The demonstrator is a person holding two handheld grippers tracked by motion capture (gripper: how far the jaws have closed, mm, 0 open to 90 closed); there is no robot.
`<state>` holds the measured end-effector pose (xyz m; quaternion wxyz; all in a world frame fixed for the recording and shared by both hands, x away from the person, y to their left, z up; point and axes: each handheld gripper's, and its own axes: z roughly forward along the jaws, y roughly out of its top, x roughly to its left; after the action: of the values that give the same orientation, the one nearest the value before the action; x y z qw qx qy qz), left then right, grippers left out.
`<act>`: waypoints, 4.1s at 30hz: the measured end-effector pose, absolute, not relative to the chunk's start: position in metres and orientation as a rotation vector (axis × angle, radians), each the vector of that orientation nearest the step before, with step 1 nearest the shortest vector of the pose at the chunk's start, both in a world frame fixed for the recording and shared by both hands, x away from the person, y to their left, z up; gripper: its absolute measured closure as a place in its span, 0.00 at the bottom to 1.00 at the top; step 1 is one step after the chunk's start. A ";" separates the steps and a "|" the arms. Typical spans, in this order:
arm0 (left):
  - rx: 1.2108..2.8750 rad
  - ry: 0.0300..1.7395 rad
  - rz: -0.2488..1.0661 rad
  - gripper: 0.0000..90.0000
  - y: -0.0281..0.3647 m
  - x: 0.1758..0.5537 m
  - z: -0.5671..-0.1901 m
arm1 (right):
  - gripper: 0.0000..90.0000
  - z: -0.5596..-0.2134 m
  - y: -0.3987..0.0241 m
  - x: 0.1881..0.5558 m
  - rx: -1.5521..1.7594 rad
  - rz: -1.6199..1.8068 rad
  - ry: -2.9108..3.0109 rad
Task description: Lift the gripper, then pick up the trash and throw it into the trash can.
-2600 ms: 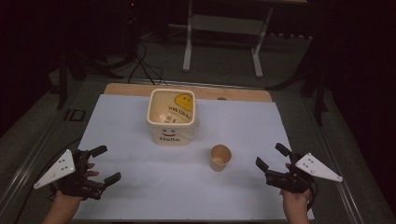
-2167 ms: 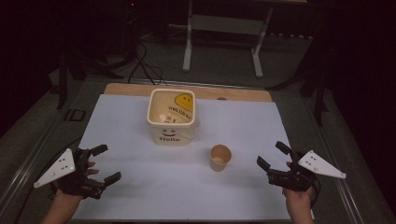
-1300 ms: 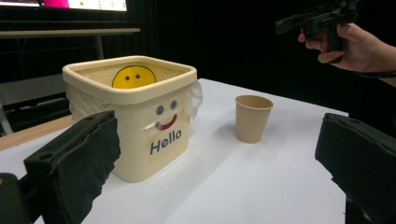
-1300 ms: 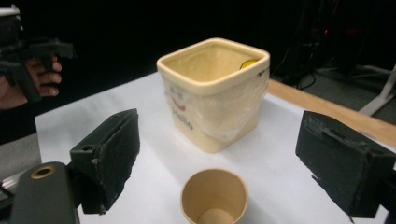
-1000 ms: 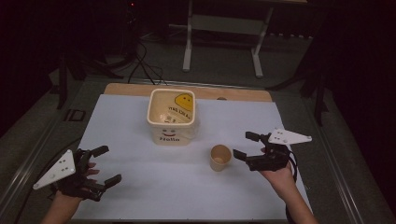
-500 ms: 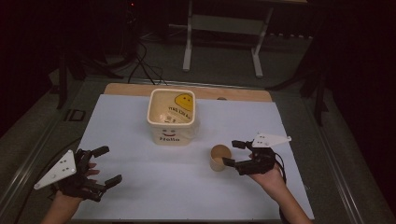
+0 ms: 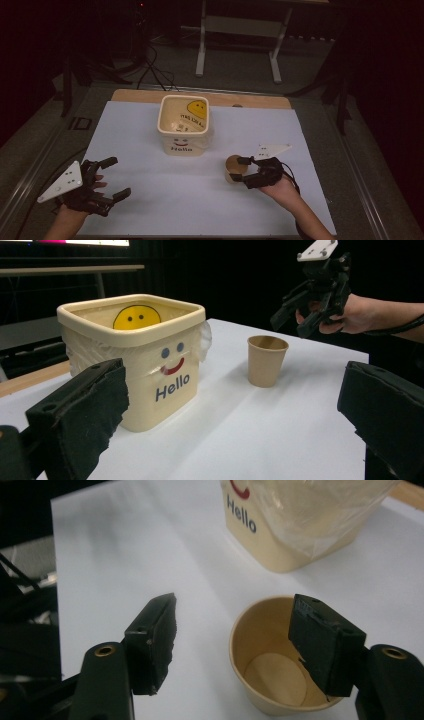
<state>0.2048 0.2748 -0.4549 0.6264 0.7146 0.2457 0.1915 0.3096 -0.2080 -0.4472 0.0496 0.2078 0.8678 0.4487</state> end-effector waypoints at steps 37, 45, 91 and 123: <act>1.656 0.557 0.433 0.01 0.273 0.205 -0.456 | 0.92 -0.468 -0.170 0.321 0.336 0.794 2.877; 1.657 0.558 0.435 0.01 0.273 0.205 -0.456 | 0.95 -0.454 -0.172 0.325 0.316 0.811 2.837; 1.664 0.552 0.429 0.01 0.273 0.207 -0.457 | 0.96 -0.299 -0.135 0.362 0.104 0.779 2.903; 1.662 0.550 0.423 0.01 0.274 0.205 -0.459 | 0.96 -0.252 -0.072 0.397 -0.036 0.738 2.907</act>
<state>0.2049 0.2737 -0.4585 0.6213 0.7230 0.2393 0.1843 0.3971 -0.0717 -0.2519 0.0710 -0.0121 0.9668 0.2453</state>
